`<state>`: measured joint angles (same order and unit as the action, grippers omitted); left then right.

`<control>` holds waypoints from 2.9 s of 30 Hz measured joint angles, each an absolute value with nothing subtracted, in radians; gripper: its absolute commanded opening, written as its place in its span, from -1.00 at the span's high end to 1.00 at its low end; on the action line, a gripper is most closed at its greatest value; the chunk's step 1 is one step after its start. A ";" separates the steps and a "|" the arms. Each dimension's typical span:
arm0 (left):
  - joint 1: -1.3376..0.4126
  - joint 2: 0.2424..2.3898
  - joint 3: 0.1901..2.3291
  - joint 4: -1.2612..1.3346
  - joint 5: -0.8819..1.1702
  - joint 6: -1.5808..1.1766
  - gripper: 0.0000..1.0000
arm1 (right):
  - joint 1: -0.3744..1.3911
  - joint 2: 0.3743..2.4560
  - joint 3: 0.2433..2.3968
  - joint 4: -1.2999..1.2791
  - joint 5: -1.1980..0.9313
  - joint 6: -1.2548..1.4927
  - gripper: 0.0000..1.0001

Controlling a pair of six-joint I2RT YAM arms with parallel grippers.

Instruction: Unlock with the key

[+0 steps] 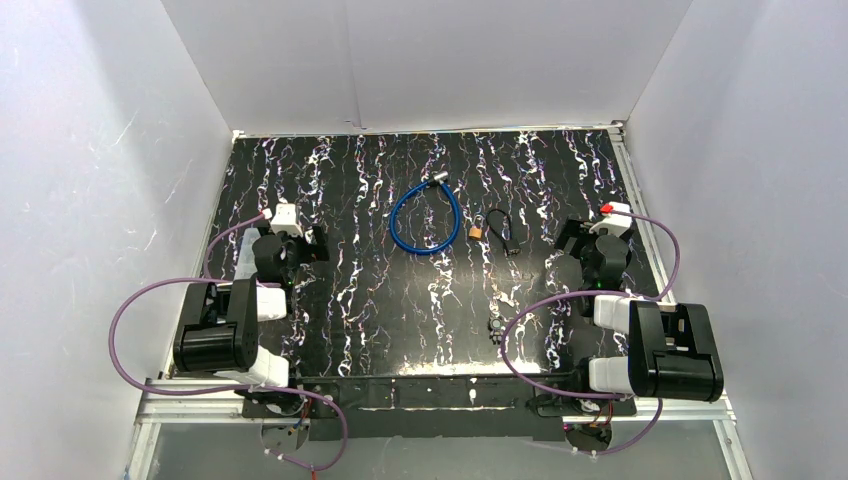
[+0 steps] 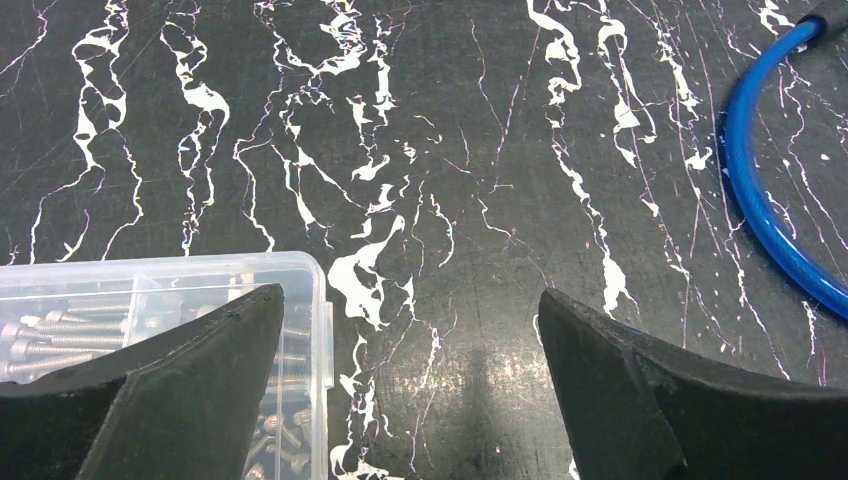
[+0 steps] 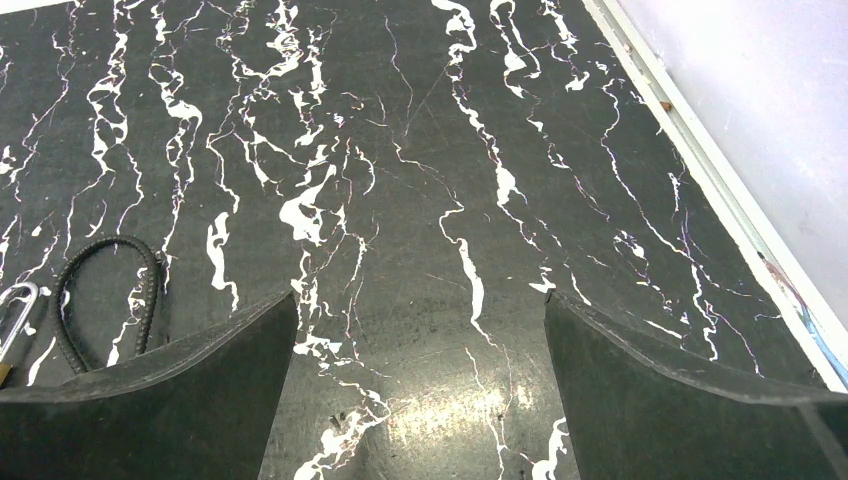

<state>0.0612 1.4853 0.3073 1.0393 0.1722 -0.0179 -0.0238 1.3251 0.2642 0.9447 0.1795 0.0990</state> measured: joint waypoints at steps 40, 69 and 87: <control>0.062 1.191 1.234 -0.784 0.505 0.103 -0.99 | 0.403 1.016 0.968 -0.401 -0.003 0.507 -1.00; 0.062 1.127 1.216 -1.085 0.460 0.281 -0.99 | 0.770 1.166 0.929 -0.760 0.302 0.782 -0.48; -0.105 1.286 1.218 -1.090 0.433 0.310 -0.99 | 0.759 1.372 0.823 -0.608 0.323 0.760 -0.24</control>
<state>-0.1052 1.2858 1.2182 -1.0897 0.4326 0.3103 0.7594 1.3719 0.8234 -0.6082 0.3227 0.7596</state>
